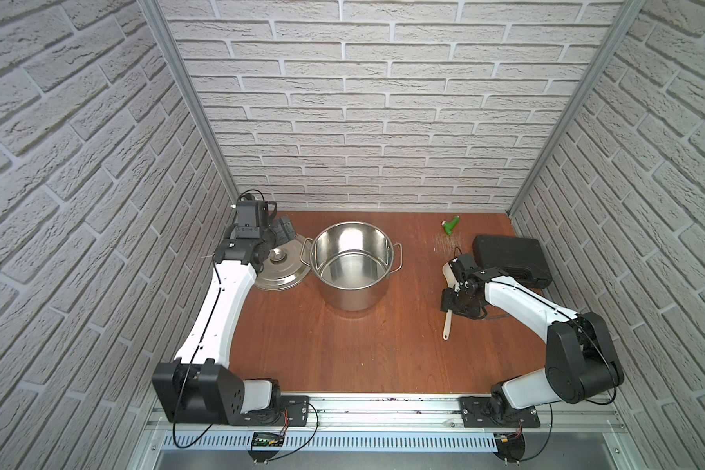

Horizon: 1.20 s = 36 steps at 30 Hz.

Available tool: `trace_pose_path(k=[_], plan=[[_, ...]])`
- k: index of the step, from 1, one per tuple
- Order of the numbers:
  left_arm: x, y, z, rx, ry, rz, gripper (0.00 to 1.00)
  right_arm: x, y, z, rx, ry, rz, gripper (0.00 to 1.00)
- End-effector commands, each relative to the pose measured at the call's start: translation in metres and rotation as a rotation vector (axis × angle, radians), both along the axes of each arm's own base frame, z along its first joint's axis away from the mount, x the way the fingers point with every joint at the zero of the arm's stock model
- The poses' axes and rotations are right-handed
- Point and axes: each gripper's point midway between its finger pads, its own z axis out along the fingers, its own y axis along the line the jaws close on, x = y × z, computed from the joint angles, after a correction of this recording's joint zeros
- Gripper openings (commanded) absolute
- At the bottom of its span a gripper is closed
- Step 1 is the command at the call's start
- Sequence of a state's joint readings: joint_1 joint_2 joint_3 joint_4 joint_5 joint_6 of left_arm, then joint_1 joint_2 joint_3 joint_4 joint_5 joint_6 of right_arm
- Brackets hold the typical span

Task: Stir the soup with a spoon
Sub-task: Pick up the spoon from the center of the board.

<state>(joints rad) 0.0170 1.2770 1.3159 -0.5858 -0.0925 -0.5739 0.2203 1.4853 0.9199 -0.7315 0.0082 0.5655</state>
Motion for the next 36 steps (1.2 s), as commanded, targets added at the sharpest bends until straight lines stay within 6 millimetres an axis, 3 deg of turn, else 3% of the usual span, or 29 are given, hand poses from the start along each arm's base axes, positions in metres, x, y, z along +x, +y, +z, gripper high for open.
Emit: trace_pose_path(k=[1, 7, 10, 15, 20, 25, 36], plan=[[-0.013, -0.042, 0.019, -0.027, -0.063, -0.135, 0.98, 0.013, 0.002, -0.006, 0.027, -0.028, -0.009, 0.62], [-0.044, -0.106, 0.041, -0.043, -0.112, -0.333, 0.98, 0.023, 0.003, -0.018, 0.034, -0.011, -0.013, 0.57], [-0.058, -0.121, 0.045, -0.041, -0.13, -0.381, 0.98, 0.028, 0.003, -0.021, 0.037, -0.006, -0.018, 0.54], [-0.072, -0.134, 0.042, -0.049, -0.116, -0.434, 0.98, 0.026, 0.0, -0.024, 0.019, 0.005, -0.022, 0.54], [-0.075, -0.14, 0.038, -0.054, -0.105, -0.447, 0.98, 0.015, 0.0, -0.033, 0.024, 0.034, -0.024, 0.43], [-0.073, -0.149, 0.037, -0.064, -0.115, -0.465, 0.98, 0.007, -0.006, -0.037, -0.004, 0.037, -0.039, 0.46], [-0.069, -0.168, 0.034, -0.055, -0.099, -0.503, 0.98, 0.037, -0.014, -0.035, -0.054, 0.042, -0.03, 0.48]])
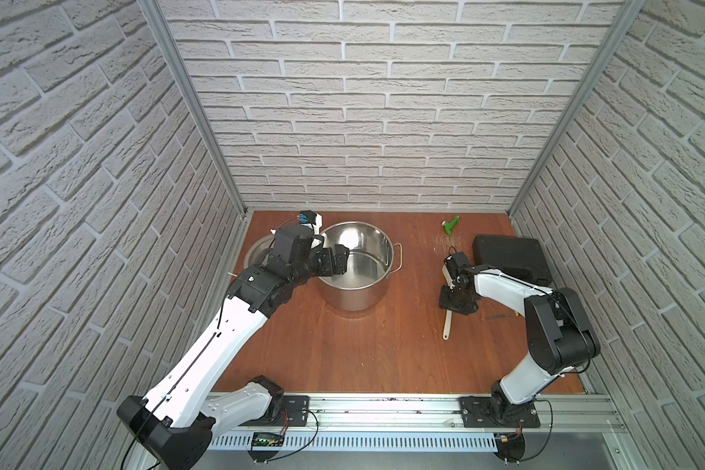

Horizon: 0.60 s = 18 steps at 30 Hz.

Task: Stir the soup with a spoon
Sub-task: Pick up the spoon from the center of the board.

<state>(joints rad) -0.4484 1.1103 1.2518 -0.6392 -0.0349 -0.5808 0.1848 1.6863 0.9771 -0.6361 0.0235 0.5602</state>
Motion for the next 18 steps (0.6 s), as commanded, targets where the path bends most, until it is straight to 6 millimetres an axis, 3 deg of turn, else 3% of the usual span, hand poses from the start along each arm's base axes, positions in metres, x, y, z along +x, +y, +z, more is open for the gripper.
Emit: trace_pose_path(k=[1, 6, 11, 15, 18], plan=[[0.003, -0.003, 0.016, -0.022, -0.054, 0.006, 0.98, 0.01, -0.007, 0.001, -0.028, 0.0, 0.003, 0.47], [0.0, -0.004, 0.011, -0.019, -0.046, -0.001, 0.98, 0.013, -0.007, -0.003, -0.026, 0.028, 0.008, 0.36], [-0.004, -0.014, 0.004, -0.04, -0.028, -0.055, 0.98, 0.0, -0.01, -0.004, -0.028, 0.034, -0.007, 0.21], [-0.014, -0.042, 0.003, -0.039, -0.037, -0.181, 0.98, -0.008, -0.012, 0.008, -0.029, 0.013, -0.015, 0.04], [-0.027, -0.068, -0.004, 0.008, -0.047, -0.29, 0.98, -0.007, -0.013, 0.029, -0.027, -0.019, -0.015, 0.02]])
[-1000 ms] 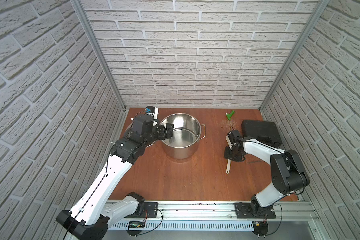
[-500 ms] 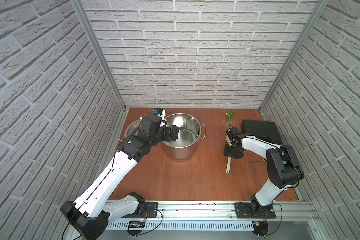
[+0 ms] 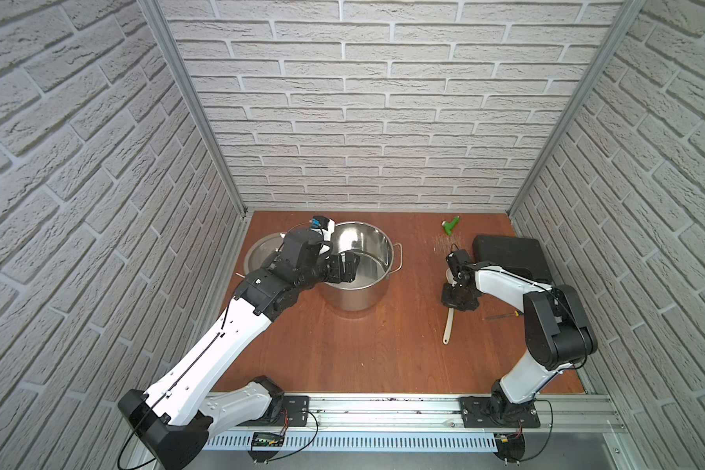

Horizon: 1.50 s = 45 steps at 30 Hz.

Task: Stir the soup with a spoon
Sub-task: Pick up the spoon from the center of the board, then adjust the spoon.

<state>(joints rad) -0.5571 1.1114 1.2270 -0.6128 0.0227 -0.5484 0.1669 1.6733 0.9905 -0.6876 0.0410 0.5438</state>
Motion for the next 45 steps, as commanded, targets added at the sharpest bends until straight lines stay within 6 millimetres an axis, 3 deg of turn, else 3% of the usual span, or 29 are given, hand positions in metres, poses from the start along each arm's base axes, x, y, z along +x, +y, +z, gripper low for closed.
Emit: trace_pose_path(k=[1, 6, 13, 16, 19, 28, 39, 45], plan=[[-0.011, -0.033, -0.001, 0.013, -0.051, -0.142, 0.98, -0.001, -0.003, 0.033, 0.002, -0.055, -0.009, 0.02], [-0.032, -0.074, -0.006, 0.015, -0.127, -0.26, 0.98, 0.006, 0.013, 0.094, 0.099, -0.161, -0.005, 0.02], [-0.046, -0.13, -0.007, -0.116, -0.093, -0.38, 0.98, 0.01, 0.047, 0.215, 0.296, -0.391, -0.004, 0.03], [-0.051, -0.149, 0.002, -0.186, -0.086, -0.431, 0.86, 0.008, 0.06, 0.249, 0.334, -0.454, 0.008, 0.02], [-0.057, -0.159, 0.002, -0.137, -0.105, -0.459, 0.76, 0.005, 0.072, 0.273, 0.366, -0.502, 0.017, 0.02], [-0.072, -0.188, 0.006, -0.161, -0.111, -0.498, 0.71, 0.001, 0.101, 0.298, 0.452, -0.574, -0.005, 0.02], [-0.068, -0.193, -0.001, -0.183, -0.079, -0.45, 0.56, -0.006, 0.113, 0.312, 0.551, -0.613, -0.036, 0.02], [-0.067, -0.195, 0.007, -0.211, -0.089, -0.449, 0.45, -0.009, 0.117, 0.313, 0.607, -0.611, -0.077, 0.02]])
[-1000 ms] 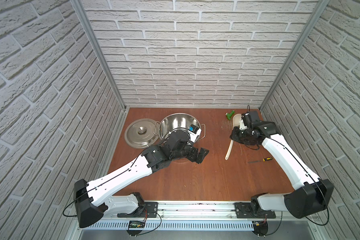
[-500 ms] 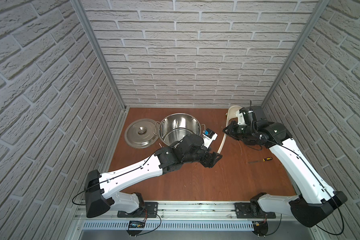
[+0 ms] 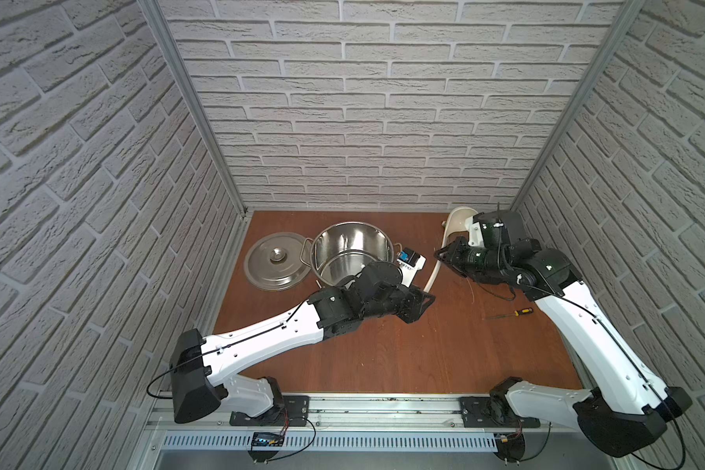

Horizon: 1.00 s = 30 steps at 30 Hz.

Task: Stir the soup with a spoon
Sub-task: Adjust the spoon.

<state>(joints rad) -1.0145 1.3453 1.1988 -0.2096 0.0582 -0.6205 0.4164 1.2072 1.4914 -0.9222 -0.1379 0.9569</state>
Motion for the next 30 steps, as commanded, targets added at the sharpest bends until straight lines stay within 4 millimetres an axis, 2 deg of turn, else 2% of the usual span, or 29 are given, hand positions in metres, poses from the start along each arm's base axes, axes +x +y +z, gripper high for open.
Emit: trace_pose_path(k=[1, 10, 21, 27, 30], plan=[[0.003, -0.007, 0.021, -0.068, -0.032, 0.003, 0.43, 0.001, 0.006, 0.012, 0.086, -0.043, -0.024, 0.02], [0.002, -0.012, 0.023, -0.076, -0.022, -0.008, 0.3, 0.001, 0.008, 0.013, 0.173, -0.041, -0.078, 0.02], [0.002, 0.004, 0.027, -0.092, -0.031, 0.038, 0.2, -0.003, 0.003, 0.005, 0.164, -0.025, -0.096, 0.02], [-0.001, 0.005, 0.026, -0.095, -0.016, 0.029, 0.01, -0.004, 0.004, 0.002, 0.17, -0.018, -0.091, 0.02], [0.0, 0.005, 0.023, -0.072, 0.002, 0.028, 0.0, -0.003, 0.011, 0.002, 0.181, -0.022, -0.059, 0.05]])
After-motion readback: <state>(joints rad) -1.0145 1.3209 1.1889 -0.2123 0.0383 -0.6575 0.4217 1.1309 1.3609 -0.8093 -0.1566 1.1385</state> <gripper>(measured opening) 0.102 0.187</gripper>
